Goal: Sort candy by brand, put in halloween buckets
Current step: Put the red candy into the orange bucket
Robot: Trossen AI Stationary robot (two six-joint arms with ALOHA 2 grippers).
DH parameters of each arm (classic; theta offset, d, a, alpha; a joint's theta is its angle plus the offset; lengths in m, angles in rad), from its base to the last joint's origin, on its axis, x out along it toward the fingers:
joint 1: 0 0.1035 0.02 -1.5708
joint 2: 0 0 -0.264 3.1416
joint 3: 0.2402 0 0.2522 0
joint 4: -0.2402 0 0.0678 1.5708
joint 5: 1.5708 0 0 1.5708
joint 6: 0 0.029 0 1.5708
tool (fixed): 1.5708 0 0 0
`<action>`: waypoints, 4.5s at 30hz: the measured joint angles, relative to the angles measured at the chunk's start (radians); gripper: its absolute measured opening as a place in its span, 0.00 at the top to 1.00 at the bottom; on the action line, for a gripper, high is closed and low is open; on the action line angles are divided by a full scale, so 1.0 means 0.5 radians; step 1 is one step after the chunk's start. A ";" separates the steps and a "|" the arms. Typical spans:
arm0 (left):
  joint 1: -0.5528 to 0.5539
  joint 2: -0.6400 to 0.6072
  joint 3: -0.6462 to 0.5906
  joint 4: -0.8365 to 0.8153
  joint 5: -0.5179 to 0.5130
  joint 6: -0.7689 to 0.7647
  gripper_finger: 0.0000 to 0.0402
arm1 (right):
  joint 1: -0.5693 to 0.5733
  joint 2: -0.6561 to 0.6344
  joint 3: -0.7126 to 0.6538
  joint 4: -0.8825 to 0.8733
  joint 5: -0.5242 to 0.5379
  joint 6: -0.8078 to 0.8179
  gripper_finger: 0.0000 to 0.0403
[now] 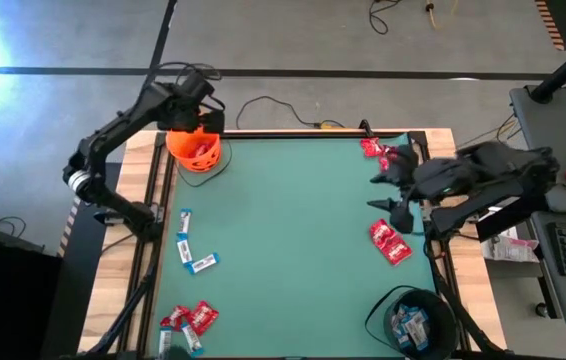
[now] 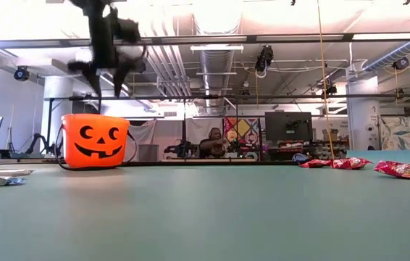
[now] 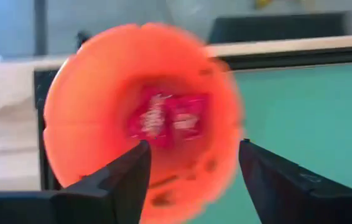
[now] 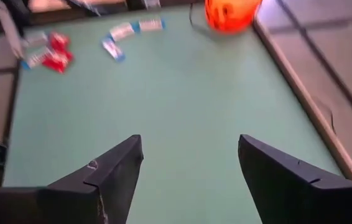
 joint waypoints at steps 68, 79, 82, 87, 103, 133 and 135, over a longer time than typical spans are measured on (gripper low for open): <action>-2.756 0.108 -0.372 1.214 -0.480 -0.032 0.42 | -0.059 0.853 -0.145 0.054 -0.009 0.696 0.78; -2.295 0.462 -0.451 1.924 -0.033 0.532 0.42 | 0.369 0.220 -0.169 0.035 0.716 0.544 0.63; -2.131 0.606 -0.401 2.050 0.061 0.479 0.42 | 0.381 0.128 -0.169 0.033 0.724 0.408 0.57; -2.029 0.870 -0.228 1.995 0.099 0.340 0.41 | 0.388 0.029 -0.170 0.054 0.710 0.181 0.48; -2.003 1.342 -0.048 1.839 0.037 0.390 0.29 | 0.391 -0.021 -0.172 0.030 0.625 0.085 0.36; -1.565 0.770 -0.077 1.267 -0.095 0.491 0.97 | -0.061 0.019 -0.040 0.061 0.609 0.070 0.38; -1.503 0.620 -0.077 1.148 -0.198 0.518 0.95 | -0.117 0.044 -0.040 0.066 0.609 0.038 0.38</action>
